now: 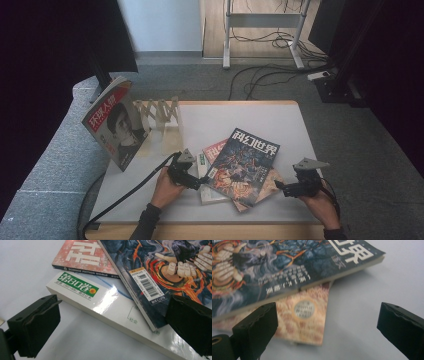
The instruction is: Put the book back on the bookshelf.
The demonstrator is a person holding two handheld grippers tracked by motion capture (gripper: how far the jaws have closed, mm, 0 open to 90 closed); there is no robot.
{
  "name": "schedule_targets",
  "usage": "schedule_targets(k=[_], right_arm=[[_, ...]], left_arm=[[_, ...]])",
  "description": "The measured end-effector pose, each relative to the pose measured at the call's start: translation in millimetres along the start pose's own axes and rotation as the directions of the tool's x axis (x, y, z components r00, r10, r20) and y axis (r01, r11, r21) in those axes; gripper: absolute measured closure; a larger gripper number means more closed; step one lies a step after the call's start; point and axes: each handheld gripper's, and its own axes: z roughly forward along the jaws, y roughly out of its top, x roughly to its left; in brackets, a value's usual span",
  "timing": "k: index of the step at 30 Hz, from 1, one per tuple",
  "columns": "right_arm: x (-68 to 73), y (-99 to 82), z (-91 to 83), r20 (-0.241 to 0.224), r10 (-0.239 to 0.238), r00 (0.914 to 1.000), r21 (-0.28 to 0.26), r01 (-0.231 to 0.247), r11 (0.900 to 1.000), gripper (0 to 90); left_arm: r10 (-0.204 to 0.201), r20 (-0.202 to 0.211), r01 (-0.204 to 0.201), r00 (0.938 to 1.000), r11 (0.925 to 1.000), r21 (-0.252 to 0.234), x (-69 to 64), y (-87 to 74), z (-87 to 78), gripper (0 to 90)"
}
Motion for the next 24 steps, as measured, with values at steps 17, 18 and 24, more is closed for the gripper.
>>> schedule_targets(k=[17, 18, 24], right_arm=[[-10.8, 33.3, 46.5, -0.028, 0.042, 0.9987, 0.047, -0.041, 0.998, 0.0], [-12.3, 32.9, 47.9, -0.031, 0.042, 0.9986, 0.05, -0.041, 0.9979, 0.0], [-17.8, 30.2, 56.3, -0.056, 0.087, 0.9946, 0.054, -0.084, 0.995, 0.0]], left_arm=[[-0.046, 0.02, 0.047, 0.9987, 0.998, -0.042, 2.5, -11.4, 5.3, 0.0], [-0.038, 0.011, 0.039, 0.9992, 0.9982, -0.045, 1.4, -11.1, 5.0, 0.0], [-0.034, 0.003, 0.034, 0.9994, 0.9984, -0.045, 0.3, -11.2, 4.5, 0.0]])
